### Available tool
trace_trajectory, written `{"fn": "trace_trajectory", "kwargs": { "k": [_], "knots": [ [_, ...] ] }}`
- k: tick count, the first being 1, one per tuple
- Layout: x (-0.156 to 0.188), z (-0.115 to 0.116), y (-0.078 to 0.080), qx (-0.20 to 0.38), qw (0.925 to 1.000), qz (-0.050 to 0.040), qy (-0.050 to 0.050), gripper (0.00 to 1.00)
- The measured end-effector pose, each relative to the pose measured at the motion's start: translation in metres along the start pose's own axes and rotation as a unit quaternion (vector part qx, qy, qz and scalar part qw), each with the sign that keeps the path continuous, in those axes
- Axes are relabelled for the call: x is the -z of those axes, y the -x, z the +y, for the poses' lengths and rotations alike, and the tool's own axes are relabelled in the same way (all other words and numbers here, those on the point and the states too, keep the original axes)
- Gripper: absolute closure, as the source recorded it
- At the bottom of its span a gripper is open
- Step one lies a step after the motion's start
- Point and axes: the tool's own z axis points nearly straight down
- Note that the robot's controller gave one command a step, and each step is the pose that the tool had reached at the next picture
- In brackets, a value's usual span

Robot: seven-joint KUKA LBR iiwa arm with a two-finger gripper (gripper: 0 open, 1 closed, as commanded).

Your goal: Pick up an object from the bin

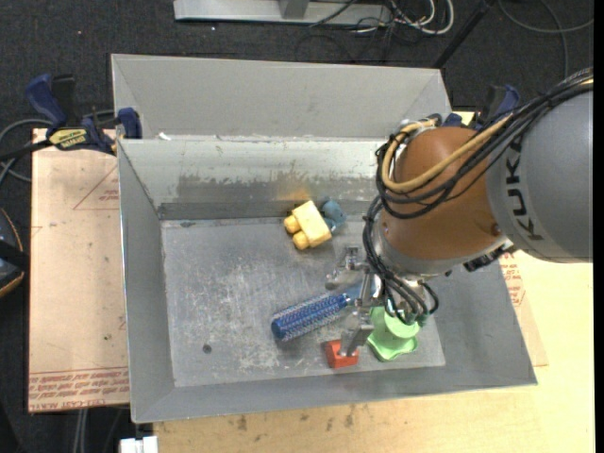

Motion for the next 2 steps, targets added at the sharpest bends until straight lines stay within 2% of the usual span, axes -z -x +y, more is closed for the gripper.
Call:
{"fn": "trace_trajectory", "kwargs": {
  "k": [1,2],
  "knots": [
    [-0.1152,-0.0043,0.0647,0.141,0.9901,-0.0048,0.000,0.00],
    [-0.1120,-0.0035,0.0662,0.139,0.9902,-0.0045,0.000,0.00]
  ]
}}
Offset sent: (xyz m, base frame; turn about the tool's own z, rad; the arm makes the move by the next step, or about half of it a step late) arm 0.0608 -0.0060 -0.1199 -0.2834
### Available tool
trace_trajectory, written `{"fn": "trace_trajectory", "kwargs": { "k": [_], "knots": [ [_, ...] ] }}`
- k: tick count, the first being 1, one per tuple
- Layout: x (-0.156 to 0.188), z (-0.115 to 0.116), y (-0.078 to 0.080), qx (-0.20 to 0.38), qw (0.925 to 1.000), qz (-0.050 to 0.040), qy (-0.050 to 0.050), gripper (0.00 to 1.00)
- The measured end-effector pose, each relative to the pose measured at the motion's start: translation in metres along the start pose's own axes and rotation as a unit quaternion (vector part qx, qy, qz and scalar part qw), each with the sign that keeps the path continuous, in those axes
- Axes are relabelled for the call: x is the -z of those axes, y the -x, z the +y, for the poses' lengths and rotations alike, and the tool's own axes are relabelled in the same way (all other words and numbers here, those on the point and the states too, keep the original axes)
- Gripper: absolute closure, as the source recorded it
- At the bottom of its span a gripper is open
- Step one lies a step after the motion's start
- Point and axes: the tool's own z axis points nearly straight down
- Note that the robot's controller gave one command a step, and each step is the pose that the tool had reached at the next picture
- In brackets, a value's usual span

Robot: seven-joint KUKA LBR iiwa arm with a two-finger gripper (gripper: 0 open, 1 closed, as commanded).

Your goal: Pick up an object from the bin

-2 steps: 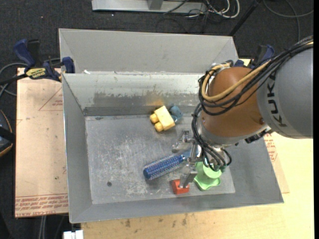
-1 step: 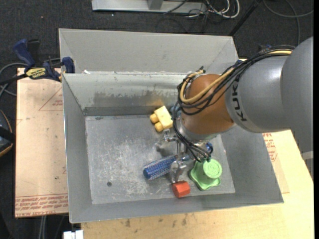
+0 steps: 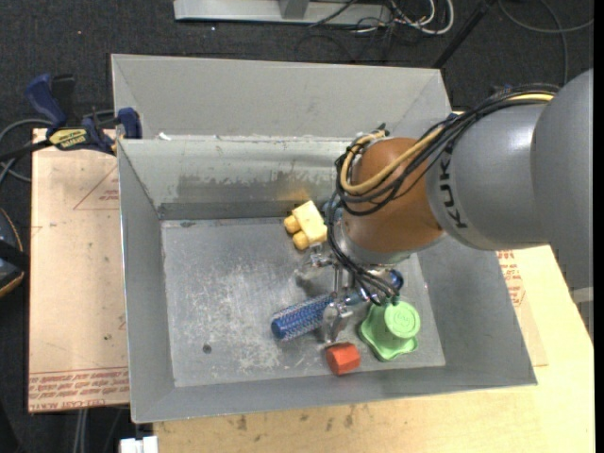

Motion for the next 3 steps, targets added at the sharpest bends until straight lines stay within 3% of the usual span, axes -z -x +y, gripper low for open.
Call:
{"fn": "trace_trajectory", "kwargs": {
  "k": [2,3],
  "knots": [
    [0.0028,0.0002,0.0022,-0.003,1.0000,-0.0006,0.000,0.00],
    [-0.0005,0.0088,0.0079,0.094,0.9956,-0.0034,-0.002,0.00]
  ]
}}
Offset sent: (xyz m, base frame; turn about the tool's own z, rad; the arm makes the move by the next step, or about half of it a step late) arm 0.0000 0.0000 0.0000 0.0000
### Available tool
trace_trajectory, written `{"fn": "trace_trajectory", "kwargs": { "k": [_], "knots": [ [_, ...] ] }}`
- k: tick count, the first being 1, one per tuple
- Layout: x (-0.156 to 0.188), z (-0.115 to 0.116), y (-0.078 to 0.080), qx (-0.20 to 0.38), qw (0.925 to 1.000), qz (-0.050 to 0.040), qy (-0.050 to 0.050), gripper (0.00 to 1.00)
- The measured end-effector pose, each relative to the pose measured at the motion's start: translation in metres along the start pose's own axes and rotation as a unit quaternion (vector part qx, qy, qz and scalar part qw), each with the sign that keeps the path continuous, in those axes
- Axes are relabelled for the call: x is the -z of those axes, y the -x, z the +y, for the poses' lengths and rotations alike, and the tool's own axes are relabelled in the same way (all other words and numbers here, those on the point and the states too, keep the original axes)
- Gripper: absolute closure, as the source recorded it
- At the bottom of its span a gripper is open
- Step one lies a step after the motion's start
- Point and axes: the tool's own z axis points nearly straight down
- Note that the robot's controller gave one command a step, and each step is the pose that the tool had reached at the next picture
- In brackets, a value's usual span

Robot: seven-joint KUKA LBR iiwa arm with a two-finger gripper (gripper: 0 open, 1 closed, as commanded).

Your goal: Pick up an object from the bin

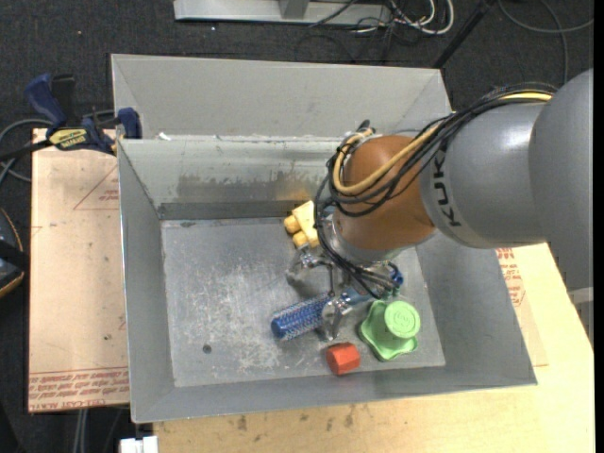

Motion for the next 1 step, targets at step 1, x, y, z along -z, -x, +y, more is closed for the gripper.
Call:
{"fn": "trace_trajectory", "kwargs": {
  "k": [1],
  "knots": [
    [0.0021,0.0003,0.0023,0.000,1.0000,-0.0038,0.000,1.00]
  ]
}}
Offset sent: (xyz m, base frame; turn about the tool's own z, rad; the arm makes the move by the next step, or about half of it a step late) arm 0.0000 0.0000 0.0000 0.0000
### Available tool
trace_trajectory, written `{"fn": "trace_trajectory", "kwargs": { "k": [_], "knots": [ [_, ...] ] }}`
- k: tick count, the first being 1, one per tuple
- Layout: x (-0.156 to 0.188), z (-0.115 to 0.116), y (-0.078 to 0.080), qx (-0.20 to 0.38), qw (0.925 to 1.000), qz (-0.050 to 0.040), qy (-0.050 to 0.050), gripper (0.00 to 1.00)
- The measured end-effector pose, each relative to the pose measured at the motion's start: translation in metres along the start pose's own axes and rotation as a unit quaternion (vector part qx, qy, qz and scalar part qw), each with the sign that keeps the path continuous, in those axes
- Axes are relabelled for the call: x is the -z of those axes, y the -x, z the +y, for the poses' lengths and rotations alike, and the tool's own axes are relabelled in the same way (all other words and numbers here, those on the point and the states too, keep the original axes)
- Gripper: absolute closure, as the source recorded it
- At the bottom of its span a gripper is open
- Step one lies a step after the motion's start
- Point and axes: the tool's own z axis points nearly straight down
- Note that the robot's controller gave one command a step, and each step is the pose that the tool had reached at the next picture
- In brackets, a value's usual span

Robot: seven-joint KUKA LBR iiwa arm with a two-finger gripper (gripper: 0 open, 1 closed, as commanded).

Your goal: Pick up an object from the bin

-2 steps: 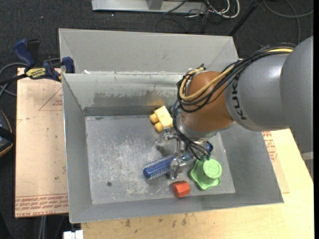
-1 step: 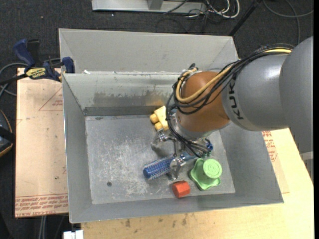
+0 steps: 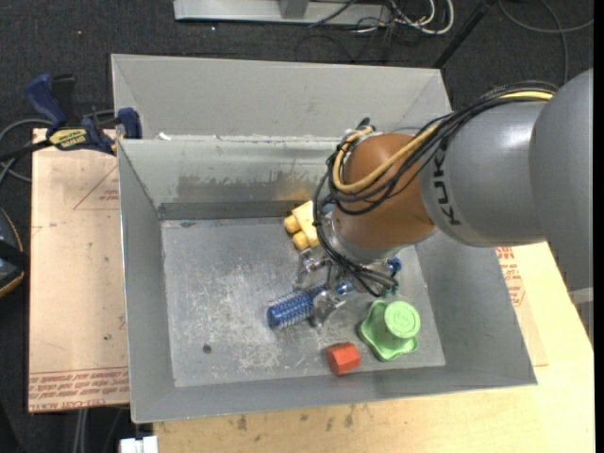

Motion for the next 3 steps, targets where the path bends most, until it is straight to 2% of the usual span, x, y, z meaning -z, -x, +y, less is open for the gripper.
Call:
{"fn": "trace_trajectory", "kwargs": {
  "k": [1,3],
  "knots": [
    [0.056,0.000,0.003,-0.001,1.0000,0.0042,0.001,1.00],
    [0.069,0.000,0.004,-0.004,1.0000,0.0070,0.003,1.00]
  ]
}}
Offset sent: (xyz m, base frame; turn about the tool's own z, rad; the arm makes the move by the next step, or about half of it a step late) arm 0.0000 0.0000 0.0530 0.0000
